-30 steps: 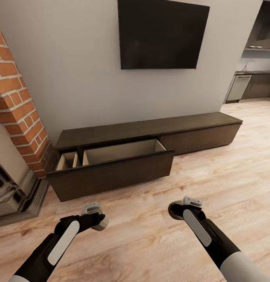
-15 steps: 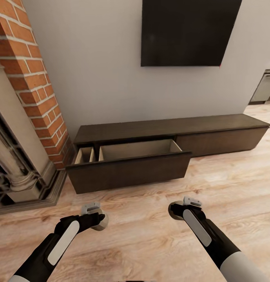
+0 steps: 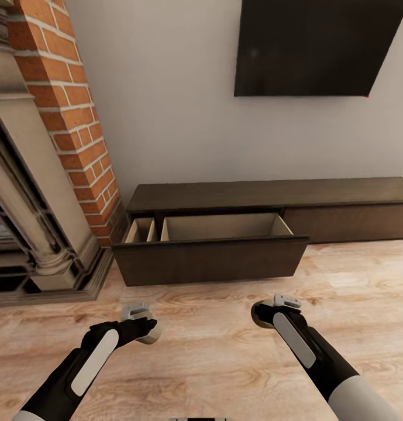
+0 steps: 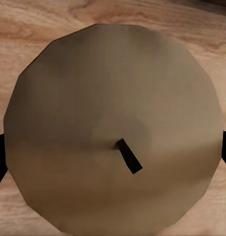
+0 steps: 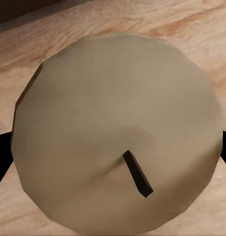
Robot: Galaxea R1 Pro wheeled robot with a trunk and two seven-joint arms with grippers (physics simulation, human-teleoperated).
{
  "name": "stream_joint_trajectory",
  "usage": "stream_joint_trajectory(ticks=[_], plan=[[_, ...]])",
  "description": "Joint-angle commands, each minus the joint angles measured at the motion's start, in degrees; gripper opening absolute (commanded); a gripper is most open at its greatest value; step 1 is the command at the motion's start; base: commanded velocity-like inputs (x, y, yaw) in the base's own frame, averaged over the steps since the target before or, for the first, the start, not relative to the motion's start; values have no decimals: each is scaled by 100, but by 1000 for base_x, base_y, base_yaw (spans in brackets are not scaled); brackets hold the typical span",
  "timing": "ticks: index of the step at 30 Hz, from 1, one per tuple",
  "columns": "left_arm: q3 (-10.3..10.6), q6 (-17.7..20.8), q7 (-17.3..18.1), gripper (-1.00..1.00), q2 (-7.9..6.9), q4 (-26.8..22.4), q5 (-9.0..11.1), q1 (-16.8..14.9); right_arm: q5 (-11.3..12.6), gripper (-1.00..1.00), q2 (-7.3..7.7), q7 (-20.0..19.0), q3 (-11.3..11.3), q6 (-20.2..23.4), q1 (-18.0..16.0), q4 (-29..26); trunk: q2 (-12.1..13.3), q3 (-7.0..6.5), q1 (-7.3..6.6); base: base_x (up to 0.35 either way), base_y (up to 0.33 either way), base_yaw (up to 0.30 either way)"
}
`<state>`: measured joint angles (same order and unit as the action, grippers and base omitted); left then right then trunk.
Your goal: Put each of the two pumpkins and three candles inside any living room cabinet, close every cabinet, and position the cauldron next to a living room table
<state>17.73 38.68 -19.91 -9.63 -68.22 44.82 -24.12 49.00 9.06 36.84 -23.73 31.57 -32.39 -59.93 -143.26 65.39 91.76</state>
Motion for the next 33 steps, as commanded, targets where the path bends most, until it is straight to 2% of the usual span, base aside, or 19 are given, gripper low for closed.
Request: stream_joint_trajectory(ticks=[1,3,9,12,19,33], plan=[[18,7,-57,-100,-2,-6,59,-5,65,-100,8,34,-17,-11,-4,-10,-1,-12,-3,4,-3,229],[13,6,-57,-100,2,-7,69,-4,62,-100,9,34,-14,-14,-4,-19,2,-45,-9,2,-1,228],[-25,8,-57,-100,-14,-11,55,-5,27,-100,16,34,-26,-36,-4,-98,243,-129,-140,0,0,157],[-31,8,-60,-100,-27,-15,53,-5,-5,-100,18,-12,-38,-36,-4,-82,363,-181,-206,0,0,21],[-33,8,-64,-100,-31,-16,52,-5,-14,-100,22,-404,-11,-35,-4,-84,644,-306,-360,0,0,3],[-33,8,-60,-100,-35,-16,52,-5,28,-100,17,-458,-17,-37,-4,-50,1205,-557,-668,0,0,0]])
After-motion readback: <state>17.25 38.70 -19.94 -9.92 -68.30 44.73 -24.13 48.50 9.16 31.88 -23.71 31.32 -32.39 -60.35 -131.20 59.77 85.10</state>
